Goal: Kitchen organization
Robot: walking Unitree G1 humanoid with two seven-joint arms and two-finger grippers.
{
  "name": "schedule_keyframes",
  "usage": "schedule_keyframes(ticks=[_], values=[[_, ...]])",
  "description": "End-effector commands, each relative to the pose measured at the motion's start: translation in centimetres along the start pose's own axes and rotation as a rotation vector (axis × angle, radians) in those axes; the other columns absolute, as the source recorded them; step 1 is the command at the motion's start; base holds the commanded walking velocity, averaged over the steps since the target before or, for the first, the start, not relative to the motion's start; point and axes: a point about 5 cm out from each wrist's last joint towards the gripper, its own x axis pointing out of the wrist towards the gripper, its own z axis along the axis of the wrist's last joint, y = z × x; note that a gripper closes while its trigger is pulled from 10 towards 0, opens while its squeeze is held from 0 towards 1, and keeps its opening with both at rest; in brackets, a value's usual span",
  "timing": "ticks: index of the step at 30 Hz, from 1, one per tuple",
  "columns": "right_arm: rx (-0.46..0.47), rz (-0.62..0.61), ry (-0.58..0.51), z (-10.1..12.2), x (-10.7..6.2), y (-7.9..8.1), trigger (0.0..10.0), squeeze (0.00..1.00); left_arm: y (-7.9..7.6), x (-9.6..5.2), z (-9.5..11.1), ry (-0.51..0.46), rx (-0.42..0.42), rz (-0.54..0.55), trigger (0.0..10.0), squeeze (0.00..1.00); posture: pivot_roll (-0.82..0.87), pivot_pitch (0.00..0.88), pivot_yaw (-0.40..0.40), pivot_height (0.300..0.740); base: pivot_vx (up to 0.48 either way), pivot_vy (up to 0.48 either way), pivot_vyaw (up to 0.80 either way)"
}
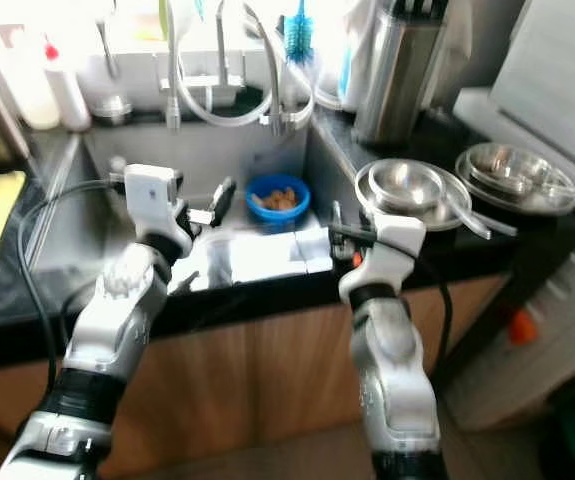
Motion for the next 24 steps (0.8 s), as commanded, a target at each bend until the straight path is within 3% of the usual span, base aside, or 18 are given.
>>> schedule_keyframes(ticks=[1, 20, 22, 23, 24], values=[[-0.015, -0.025, -0.006, 0.17, -0.06, -0.75, 10.0, 0.00, -0.87, 0.28, 0.44, -0.020, -0.009, -0.024, 10.0, 0.00, -0.03, 0.030, -0.030, 0.740, 0.000, 0.000, 0.00], [-0.021, -0.020, -0.010, 0.19, -0.05, -0.67, 10.0, 0.00, -1.07, 0.02, 0.04, -0.015, -0.016, -0.048, 10.0, 0.00, -0.03, 0.011, -0.033, 0.740, 0.000, 0.000, 0.00], [-0.020, -0.022, -0.011, 0.19, -0.03, -0.69, 10.0, 0.00, -0.92, 0.08, 0.10, -0.018, 0.018, -0.059, 10.0, 0.00, -0.03, 0.011, -0.033, 0.740, 0.000, 0.000, 0.00], [-0.019, -0.022, -0.011, 0.21, -0.01, -0.66, 10.0, 0.00, -0.78, 0.17, 0.30, -0.030, 0.095, -0.085, 10.0, 0.00, -0.03, 0.020, -0.034, 0.740, 0.000, 0.000, 0.00], [-0.019, -0.022, -0.012, 0.23, 0.00, -0.65, 10.0, 0.00, -0.76, 0.20, 0.38, -0.034, 0.122, -0.097, 10.0, 0.00, -0.03, 0.022, -0.036, 0.740, 0.000, 0.000, 0.00]])
